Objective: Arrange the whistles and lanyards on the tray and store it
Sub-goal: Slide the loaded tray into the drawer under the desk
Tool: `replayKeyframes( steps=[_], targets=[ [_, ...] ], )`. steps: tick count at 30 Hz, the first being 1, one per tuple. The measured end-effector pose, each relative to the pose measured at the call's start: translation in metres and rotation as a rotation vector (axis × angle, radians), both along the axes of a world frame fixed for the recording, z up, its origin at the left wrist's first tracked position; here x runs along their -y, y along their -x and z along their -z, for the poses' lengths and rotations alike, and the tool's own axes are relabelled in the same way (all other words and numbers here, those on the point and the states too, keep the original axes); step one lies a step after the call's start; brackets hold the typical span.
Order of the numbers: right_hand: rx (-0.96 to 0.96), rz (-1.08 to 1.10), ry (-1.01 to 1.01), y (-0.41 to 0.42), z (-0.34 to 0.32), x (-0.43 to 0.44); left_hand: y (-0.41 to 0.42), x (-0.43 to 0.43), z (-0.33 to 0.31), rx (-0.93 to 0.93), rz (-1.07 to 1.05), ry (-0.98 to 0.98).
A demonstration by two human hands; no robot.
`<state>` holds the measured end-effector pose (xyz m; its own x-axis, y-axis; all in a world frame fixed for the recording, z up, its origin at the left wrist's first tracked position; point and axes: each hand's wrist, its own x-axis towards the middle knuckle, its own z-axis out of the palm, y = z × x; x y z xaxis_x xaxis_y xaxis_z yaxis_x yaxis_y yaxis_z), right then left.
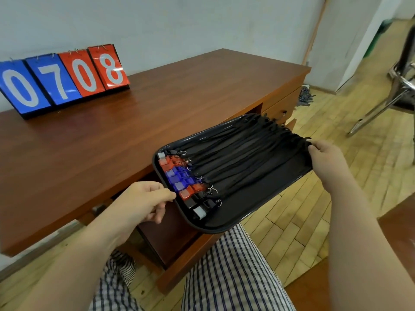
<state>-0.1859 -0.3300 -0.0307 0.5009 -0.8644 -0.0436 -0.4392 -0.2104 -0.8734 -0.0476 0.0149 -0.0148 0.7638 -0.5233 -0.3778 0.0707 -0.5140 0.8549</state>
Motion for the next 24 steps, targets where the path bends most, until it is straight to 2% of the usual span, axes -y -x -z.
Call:
replayKeyframes(
  steps=[13, 24],
  targets=[
    [0.006, 0.012, 0.015, 0.026, 0.002, 0.014, 0.015, 0.006, 0.007, -0.022, 0.128, 0.03],
    [-0.037, 0.012, 0.055, 0.037, 0.018, 0.016, 0.025, 0.007, 0.017, -0.032, 0.136, -0.006]
  ],
)
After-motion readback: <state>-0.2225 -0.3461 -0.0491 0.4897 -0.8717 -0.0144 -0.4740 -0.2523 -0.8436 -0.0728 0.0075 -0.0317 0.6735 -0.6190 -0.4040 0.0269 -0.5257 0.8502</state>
